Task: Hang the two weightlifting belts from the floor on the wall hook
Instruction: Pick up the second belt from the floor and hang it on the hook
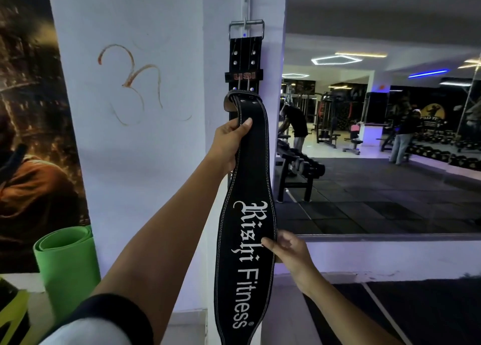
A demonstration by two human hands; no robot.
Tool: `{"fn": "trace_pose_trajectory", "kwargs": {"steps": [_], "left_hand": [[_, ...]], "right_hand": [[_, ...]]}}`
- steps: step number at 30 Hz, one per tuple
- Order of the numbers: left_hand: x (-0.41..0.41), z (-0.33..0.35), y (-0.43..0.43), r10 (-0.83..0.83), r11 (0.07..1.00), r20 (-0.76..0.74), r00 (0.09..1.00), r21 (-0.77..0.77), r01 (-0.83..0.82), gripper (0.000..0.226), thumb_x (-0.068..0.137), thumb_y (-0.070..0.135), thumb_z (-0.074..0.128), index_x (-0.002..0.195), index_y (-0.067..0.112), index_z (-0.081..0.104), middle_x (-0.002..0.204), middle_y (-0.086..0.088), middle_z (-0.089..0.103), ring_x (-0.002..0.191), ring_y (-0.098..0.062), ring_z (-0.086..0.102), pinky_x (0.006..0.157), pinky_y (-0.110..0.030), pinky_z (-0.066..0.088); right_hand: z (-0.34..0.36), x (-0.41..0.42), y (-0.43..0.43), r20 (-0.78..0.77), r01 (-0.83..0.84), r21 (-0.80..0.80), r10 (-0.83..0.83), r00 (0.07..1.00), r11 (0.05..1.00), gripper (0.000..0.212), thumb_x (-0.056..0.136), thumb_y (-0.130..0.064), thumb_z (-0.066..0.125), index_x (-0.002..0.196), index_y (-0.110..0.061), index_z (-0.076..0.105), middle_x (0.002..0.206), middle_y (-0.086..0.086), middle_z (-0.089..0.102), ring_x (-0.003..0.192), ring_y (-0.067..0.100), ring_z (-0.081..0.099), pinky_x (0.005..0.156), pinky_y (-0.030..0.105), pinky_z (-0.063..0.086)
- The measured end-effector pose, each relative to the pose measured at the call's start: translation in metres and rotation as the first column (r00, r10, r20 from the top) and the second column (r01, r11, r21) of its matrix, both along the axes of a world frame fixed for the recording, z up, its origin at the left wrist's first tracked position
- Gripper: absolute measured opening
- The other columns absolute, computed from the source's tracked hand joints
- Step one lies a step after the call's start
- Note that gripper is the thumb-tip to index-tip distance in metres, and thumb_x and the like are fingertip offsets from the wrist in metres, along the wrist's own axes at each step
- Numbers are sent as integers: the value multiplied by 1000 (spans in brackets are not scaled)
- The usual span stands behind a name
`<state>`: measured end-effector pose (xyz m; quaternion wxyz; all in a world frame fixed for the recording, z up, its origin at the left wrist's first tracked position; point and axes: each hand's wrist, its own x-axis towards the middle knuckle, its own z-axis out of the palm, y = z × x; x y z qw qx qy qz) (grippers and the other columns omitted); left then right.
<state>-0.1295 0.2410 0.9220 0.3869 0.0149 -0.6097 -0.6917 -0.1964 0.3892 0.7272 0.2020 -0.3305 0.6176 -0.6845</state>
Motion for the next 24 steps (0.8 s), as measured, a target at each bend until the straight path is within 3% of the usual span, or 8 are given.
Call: {"fn": "trace_pose_trajectory", "kwargs": {"steps": [4,6,9,13,18,20,23,24], "left_hand": [[0,6,1,-7,1000,-18,1000,24,8,13,91,15,56,85,13,67,72,-3,71,64,-16,69,66,-32,61],[-1,10,-1,-12,1000,-31,999,22,13,13,91,16,57,84,12,67,71,-3,71,65,-16,68,67,-32,61],[3,17,-6,-22,999,-69,997,32,24,14,91,15,56,83,11,66,68,-1,72,63,-15,69,67,-31,60],[7,20,-10,-36,998,-108,993,54,42,14,91,15,55,83,10,66,66,0,72,61,-13,69,66,-29,60],[4,19,-10,-34,997,-108,994,71,42,13,91,15,56,87,10,67,70,-1,72,64,-14,69,67,-29,60],[3,16,-9,-30,997,-94,995,72,37,12,91,14,56,87,9,67,69,-2,72,64,-14,69,68,-29,60],[1,9,-9,-44,997,-69,997,54,48,12,90,13,56,89,7,67,79,-7,70,67,-16,69,70,-30,60],[1,6,-8,-55,997,-65,996,48,58,12,90,12,55,91,6,66,82,-8,69,70,-17,69,72,-31,60]], "right_hand": [[40,-6,-21,26,14,-134,-11,1000,991,18,67,-27,76,80,-16,69,86,6,72,90,24,64,92,40,49],[40,-4,-24,29,11,-175,-6,1000,984,11,73,-19,73,83,-18,69,89,4,72,91,21,65,91,34,51],[-2,7,-14,5,-21,-48,22,1000,999,19,72,-15,75,89,-20,70,90,-4,76,91,15,70,76,20,55],[-29,8,-7,68,2,14,-3,998,1000,32,66,-20,79,96,-11,71,96,4,76,96,22,71,78,22,56],[34,-4,-30,10,48,-99,-47,999,994,6,74,-21,74,79,-19,70,81,-3,72,72,7,68,67,16,52],[66,-7,-41,-43,81,-160,-89,995,984,10,76,-22,72,73,-18,64,78,2,66,73,13,61,70,21,49],[113,-7,-53,-55,106,-250,-123,991,962,13,80,-17,69,73,-20,58,74,-3,62,70,7,57,64,10,48],[128,-7,-56,-59,104,-274,-125,990,956,12,81,-16,68,75,-19,58,75,-3,62,71,8,58,66,13,48]]}}
